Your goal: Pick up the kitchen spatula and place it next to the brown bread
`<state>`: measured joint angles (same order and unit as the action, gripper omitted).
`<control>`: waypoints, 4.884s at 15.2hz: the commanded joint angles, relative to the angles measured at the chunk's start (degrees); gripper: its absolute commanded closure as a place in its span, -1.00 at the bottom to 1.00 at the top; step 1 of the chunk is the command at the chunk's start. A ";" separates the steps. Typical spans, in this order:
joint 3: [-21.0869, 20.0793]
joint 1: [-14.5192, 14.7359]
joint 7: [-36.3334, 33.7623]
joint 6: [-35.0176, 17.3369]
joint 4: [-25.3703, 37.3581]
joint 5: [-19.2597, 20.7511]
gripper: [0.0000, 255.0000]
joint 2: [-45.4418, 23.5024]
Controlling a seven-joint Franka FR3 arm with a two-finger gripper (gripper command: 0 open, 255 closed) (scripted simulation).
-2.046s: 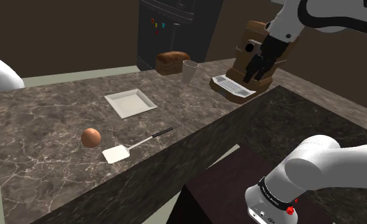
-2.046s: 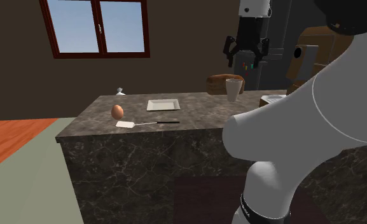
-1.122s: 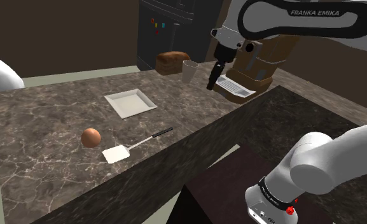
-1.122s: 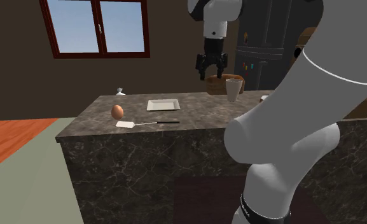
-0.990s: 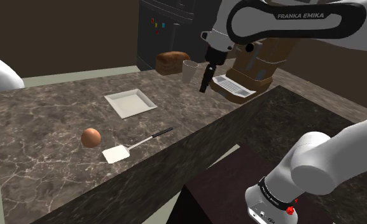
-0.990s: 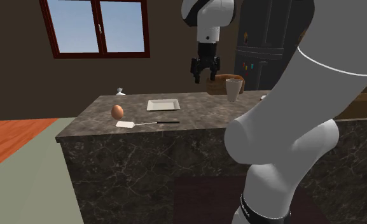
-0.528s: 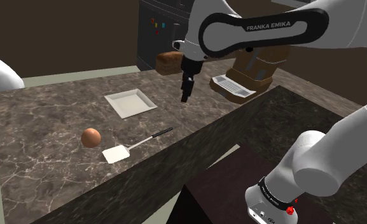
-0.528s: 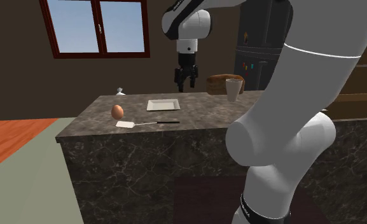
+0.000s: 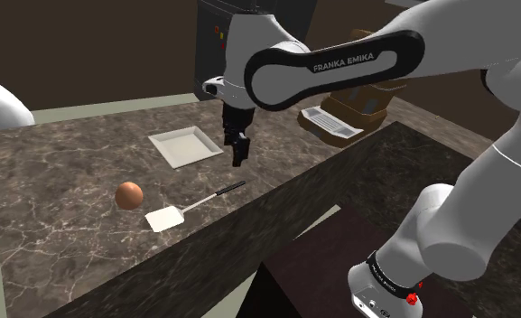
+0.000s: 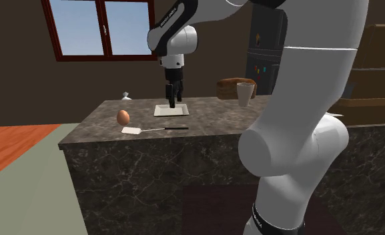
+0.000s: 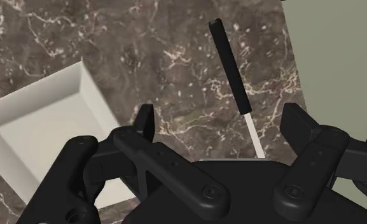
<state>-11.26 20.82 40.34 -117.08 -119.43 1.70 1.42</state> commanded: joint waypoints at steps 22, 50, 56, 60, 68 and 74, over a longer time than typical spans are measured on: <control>-5.07 5.55 7.23 -9.95 -0.39 5.66 -1.00 -11.59; -5.48 5.19 9.53 2.05 6.00 2.95 1.00 -5.59; -5.49 5.14 10.07 6.43 9.13 2.40 1.00 -4.27; -5.50 5.12 10.37 9.39 11.49 2.14 1.00 -3.63; -5.51 5.12 10.82 15.40 16.87 1.83 1.00 -2.95; -5.54 5.15 11.01 19.65 21.14 1.79 1.00 -2.97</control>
<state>-16.78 25.96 51.34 -98.10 -98.98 3.49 -1.51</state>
